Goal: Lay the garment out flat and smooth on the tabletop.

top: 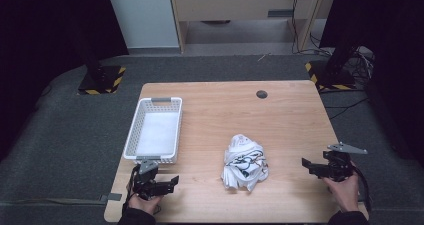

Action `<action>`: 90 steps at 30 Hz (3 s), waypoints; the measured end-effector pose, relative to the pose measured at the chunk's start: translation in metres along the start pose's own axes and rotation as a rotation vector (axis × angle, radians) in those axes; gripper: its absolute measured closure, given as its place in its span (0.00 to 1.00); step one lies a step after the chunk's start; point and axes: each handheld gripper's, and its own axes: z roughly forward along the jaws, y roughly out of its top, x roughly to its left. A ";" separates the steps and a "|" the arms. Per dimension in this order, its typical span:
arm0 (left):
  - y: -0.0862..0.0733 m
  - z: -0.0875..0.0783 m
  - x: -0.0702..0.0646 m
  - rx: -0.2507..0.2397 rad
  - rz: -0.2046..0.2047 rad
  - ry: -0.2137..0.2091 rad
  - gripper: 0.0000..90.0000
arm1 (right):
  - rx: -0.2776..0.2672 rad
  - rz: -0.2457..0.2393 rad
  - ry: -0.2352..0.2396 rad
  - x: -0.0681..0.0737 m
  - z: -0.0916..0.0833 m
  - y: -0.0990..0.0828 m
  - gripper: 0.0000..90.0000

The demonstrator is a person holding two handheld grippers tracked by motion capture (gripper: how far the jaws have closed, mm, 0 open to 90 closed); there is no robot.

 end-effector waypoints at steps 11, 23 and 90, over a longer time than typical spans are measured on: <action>0.028 -0.004 -0.024 -0.087 0.051 -0.014 0.10 | -0.037 -0.059 0.046 0.021 -0.012 0.017 0.09; 0.055 0.012 -0.052 -0.112 0.107 -0.066 0.09 | -0.076 -0.117 0.118 0.045 -0.012 0.036 0.15; 0.082 0.113 -0.101 -0.068 0.131 -0.345 0.94 | 0.014 -0.126 0.438 0.096 0.078 0.047 0.89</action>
